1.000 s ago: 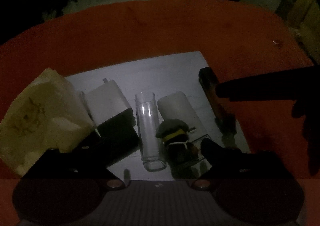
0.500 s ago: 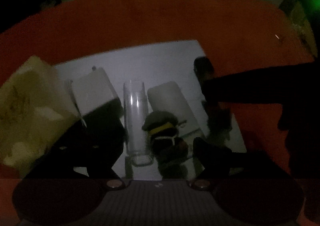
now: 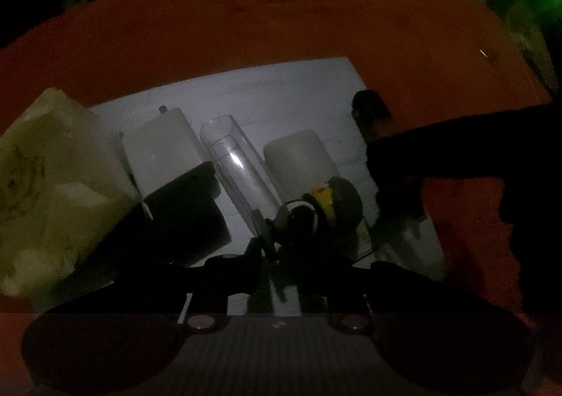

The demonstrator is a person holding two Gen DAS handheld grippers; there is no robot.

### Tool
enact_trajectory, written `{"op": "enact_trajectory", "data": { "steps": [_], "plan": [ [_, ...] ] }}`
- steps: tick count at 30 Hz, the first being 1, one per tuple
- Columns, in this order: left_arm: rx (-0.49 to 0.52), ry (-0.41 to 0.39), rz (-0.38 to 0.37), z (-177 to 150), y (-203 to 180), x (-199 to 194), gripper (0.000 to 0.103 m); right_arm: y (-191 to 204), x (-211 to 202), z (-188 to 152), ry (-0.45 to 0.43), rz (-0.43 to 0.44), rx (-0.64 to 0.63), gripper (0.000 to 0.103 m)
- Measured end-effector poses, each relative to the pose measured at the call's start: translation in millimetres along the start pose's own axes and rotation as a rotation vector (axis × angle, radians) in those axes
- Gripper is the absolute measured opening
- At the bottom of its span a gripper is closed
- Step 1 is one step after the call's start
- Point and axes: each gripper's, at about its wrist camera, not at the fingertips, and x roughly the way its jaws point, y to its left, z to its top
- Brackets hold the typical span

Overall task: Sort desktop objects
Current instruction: 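Close the right tool on the brown marker while the left tool grasps the figurine, then lift the brown marker with the right tool while the left tool lifts the figurine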

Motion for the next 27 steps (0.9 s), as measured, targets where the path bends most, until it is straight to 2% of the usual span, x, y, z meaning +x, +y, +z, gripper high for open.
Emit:
{"op": "enact_trajectory", "data": {
  "steps": [4,7,8,9,10,11,12,16,22,26,27],
  "plan": [
    [0.005,0.009,-0.001,-1,1,-3,0.013,3,-3,1,0.014,-0.002,-0.010,0.028],
    [0.044,-0.003,-0.005,1,-3,-11,0.024,3,-5,4,0.020,-0.001,-0.007,0.028],
    [0.066,-0.019,0.003,2,-5,-14,0.036,2,-6,5,0.023,-0.002,-0.005,0.028],
    [0.086,-0.038,0.016,3,-9,-18,0.042,2,-7,6,0.021,-0.004,-0.004,0.028],
    [0.106,-0.057,0.028,4,-13,-23,0.057,2,-9,7,0.019,-0.006,-0.005,0.028],
    [0.126,-0.076,0.040,5,-16,-27,0.066,3,-10,7,0.017,-0.009,-0.002,0.028],
    [0.143,-0.086,0.040,6,-19,-30,0.070,4,-11,8,0.015,-0.012,0.001,0.028],
    [0.224,-0.114,0.041,11,-30,-38,0.072,6,-18,8,0.004,-0.011,0.007,0.028],
    [0.335,-0.094,0.036,8,-41,-25,0.072,9,-16,10,0.011,-0.010,0.008,0.028],
    [0.395,-0.062,0.022,2,-36,-21,0.064,11,-18,11,0.014,-0.005,0.004,0.028],
    [0.405,-0.053,0.010,1,-35,-20,0.059,12,-18,11,0.016,-0.005,0.004,0.028]
  ]
}}
